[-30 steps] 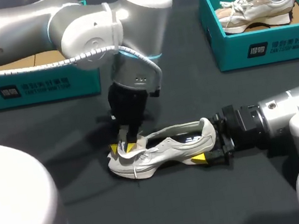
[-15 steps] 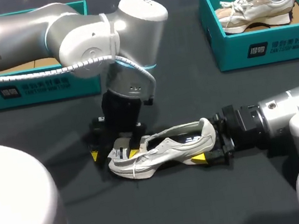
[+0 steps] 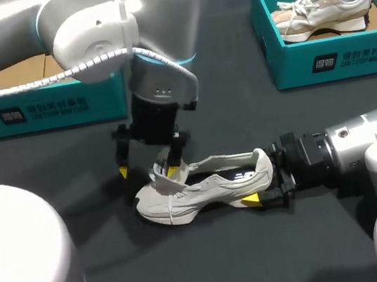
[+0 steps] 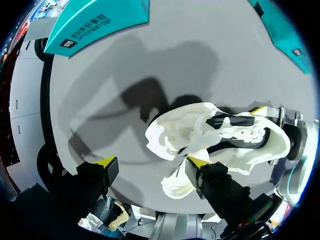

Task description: Take the shoe out of the shoebox, open the shoe tongue, remove and reinsert the insole, then place the shoe into the shoebox

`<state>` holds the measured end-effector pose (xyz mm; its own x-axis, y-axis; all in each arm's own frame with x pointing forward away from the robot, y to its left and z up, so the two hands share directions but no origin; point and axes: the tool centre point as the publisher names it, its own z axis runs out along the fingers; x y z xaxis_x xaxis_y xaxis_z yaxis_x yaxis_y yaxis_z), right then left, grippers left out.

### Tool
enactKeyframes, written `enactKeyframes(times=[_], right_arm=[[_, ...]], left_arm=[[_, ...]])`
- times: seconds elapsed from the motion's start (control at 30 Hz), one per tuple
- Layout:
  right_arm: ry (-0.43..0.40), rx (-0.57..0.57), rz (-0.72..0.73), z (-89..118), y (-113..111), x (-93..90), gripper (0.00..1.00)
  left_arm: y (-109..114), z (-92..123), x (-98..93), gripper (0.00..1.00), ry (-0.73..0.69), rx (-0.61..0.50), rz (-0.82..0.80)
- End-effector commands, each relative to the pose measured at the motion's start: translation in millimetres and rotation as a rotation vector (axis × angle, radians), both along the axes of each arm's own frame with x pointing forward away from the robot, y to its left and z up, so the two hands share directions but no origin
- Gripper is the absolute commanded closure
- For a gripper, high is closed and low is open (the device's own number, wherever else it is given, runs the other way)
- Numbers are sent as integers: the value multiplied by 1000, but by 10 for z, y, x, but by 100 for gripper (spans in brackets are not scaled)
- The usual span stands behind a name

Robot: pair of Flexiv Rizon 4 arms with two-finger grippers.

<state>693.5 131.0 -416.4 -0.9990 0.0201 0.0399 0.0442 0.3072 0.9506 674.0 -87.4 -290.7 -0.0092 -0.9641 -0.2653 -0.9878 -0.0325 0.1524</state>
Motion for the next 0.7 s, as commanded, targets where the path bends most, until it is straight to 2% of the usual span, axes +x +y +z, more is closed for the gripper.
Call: enactKeyframes(times=[0.03, 0.27, 0.3, 0.33, 0.37, 0.4, 0.43, 0.47, 0.5, 0.57, 0.67, 0.7], right_arm=[[0, -4, 0, 2, 11, -7, 100], [0, -4, 0, 2, 11, -7, 100], [0, -4, 0, 2, 11, -7, 100], [0, -4, 0, 2, 11, -7, 100], [0, -4, 0, 2, 11, -7, 100], [0, -4, 0, 2, 11, -7, 100], [0, -4, 0, 2, 11, -7, 100], [0, -4, 0, 2, 11, -7, 100], [0, -4, 0, 2, 11, -7, 100], [0, -4, 0, 2, 11, -7, 100], [0, -4, 0, 2, 11, -7, 100], [0, -4, 0, 2, 11, -7, 100]], left_arm=[[-33, 358, 65, 12, -76, -49, -94], [-388, 642, 203, 7, -124, -152, -384], [-442, 669, 200, 12, -122, -171, -445], [-497, 698, 201, 23, -120, -190, -496], [-546, 723, 199, 42, -121, -212, -547], [-597, 746, 189, 55, -120, -234, -614], [-655, 761, 183, 67, -115, -249, -664], [-671, 766, 180, 73, -112, -252, -680], [-758, 778, 159, 100, -112, -282, -781], [-842, 781, 131, 100, -98, -339, -919], [-921, 805, 119, 100, -9, -452, -1227], [-921, 805, 119, 100, -9, -452, -1227]])
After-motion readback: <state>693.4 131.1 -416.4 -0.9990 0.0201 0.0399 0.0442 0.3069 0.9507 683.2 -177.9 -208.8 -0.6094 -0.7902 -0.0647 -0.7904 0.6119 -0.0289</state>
